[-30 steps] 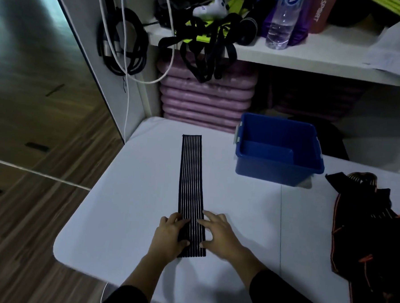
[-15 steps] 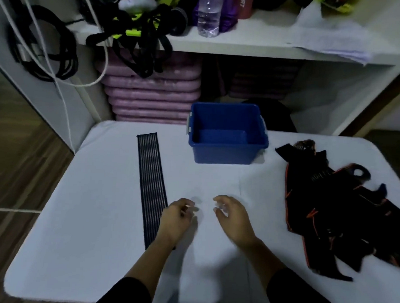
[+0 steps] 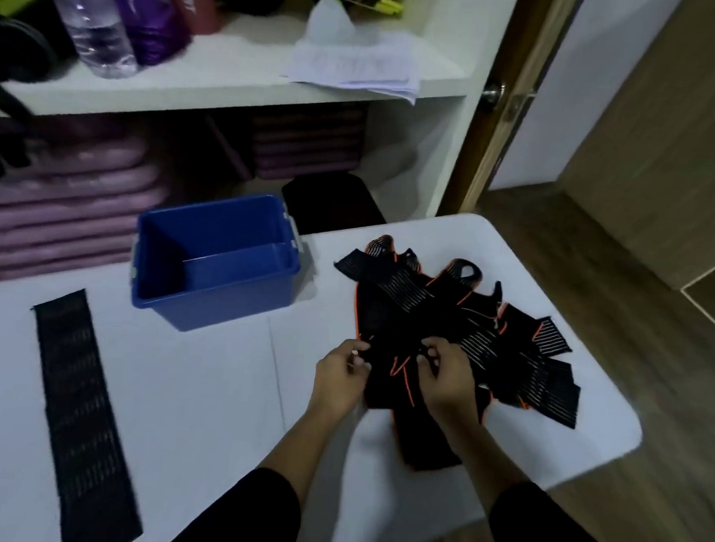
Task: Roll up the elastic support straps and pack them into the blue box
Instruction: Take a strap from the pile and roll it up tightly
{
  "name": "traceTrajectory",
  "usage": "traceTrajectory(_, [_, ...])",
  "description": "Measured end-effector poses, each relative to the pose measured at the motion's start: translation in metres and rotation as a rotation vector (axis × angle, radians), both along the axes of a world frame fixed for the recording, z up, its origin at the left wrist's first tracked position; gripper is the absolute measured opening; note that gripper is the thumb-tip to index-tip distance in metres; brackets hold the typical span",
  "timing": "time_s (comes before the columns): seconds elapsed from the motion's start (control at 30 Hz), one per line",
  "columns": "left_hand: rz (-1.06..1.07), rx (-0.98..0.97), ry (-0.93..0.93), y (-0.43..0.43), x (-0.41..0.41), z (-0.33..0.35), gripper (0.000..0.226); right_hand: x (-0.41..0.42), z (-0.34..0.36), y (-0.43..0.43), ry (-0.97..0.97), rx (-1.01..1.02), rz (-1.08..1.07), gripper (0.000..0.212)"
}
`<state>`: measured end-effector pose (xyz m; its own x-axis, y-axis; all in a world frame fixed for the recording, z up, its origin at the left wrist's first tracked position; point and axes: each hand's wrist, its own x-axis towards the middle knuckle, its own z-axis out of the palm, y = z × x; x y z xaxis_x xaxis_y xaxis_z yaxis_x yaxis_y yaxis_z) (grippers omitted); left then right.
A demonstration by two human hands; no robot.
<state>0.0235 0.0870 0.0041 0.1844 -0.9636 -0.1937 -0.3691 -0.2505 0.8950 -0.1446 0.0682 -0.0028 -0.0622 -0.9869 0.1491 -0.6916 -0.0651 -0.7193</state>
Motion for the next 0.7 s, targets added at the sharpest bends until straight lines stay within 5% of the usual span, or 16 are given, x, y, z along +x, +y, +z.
traceTrajectory(0.23, [-0.107, 0.031, 0.017, -0.049, -0.066, 0.011, 0.030, -0.062, 0.003, -0.067, 0.189, 0.073, 0.042, 0.036])
traceTrajectory(0.43, [-0.176, 0.172, 0.041, -0.076, -0.112, 0.001, 0.041, -0.096, -0.004, -0.105, 0.426, 0.369, 0.233, 0.046])
traceTrajectory(0.7, [-0.151, 0.221, -0.005, -0.077, -0.132, -0.011, 0.051, -0.110, 0.002, -0.111, -0.029, 0.380, 0.267, 0.030])
